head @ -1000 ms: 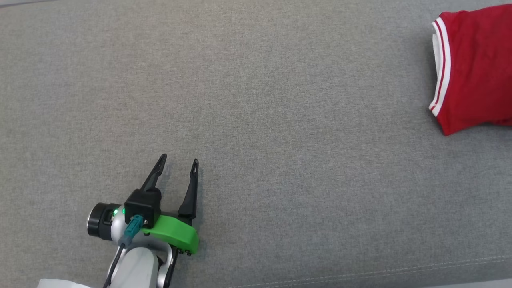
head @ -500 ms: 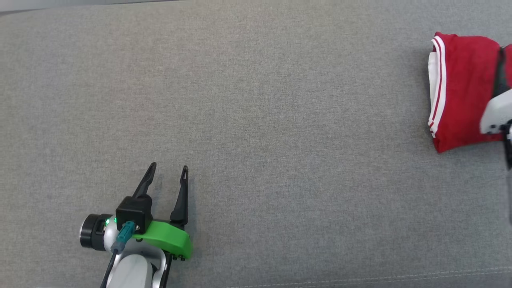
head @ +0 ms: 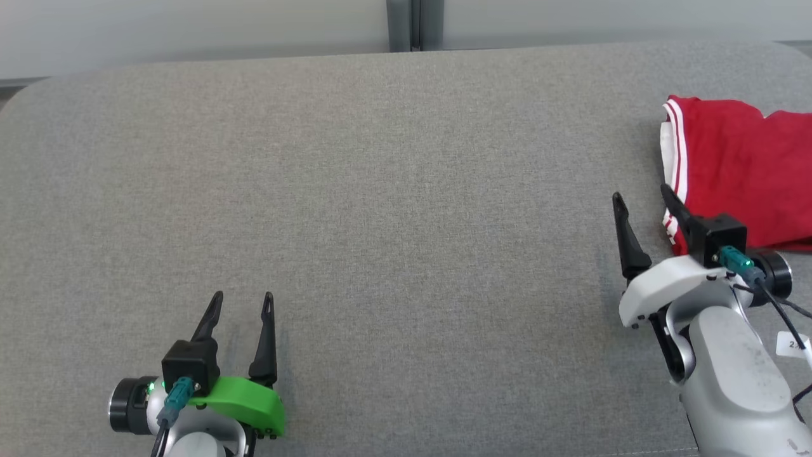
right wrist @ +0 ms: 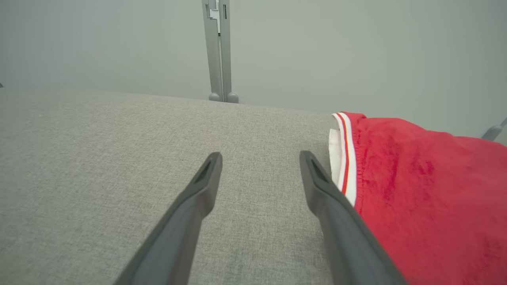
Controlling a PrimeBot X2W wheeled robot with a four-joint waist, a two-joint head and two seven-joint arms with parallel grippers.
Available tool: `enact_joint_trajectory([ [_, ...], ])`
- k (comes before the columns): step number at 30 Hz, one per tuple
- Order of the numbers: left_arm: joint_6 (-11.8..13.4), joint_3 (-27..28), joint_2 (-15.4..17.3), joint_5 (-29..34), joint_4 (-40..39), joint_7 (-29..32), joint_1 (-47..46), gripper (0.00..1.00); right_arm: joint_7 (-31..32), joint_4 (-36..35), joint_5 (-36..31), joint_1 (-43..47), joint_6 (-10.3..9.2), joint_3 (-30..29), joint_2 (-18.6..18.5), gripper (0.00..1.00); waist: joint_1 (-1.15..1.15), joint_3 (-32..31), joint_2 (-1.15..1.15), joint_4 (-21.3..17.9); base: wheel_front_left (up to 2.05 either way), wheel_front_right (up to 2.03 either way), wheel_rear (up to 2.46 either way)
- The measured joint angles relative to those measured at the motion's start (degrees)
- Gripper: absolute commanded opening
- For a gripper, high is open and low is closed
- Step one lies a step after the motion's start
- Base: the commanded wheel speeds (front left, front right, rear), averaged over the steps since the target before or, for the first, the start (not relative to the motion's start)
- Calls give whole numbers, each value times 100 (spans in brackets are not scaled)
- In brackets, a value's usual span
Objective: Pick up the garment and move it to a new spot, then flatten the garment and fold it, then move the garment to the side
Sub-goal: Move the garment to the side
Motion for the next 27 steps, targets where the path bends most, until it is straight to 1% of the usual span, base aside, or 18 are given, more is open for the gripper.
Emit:
enact_joint_trajectory([
  [3,12,33,0,-70,11,0,108,100,0,-70,66,275,-1,60,38,100,0,-157,0,39,0,0,0],
  [6,53,58,0,-111,32,0,199,100,0,-89,100,503,-1,68,152,100,0,-314,0,76,0,0,0],
  [10,99,138,1,-188,55,0,331,100,0,-136,161,706,-1,-11,226,100,0,-503,0,107,0,0,0],
  [16,151,276,-1,-222,80,0,519,100,0,-220,187,989,-1,87,330,100,0,-751,0,98,0,0,0],
  [20,149,350,0,-223,88,0,584,100,0,-285,220,1100,-1,129,347,100,0,-829,0,65,0,0,0],
  [23,143,392,0,-222,98,0,588,100,0,-322,119,1188,-1,132,358,100,0,-874,0,21,0,0,0],
  [27,102,471,1,-218,154,0,589,100,0,-204,12,1259,-1,164,379,100,0,-934,0,-24,0,0,0],
])
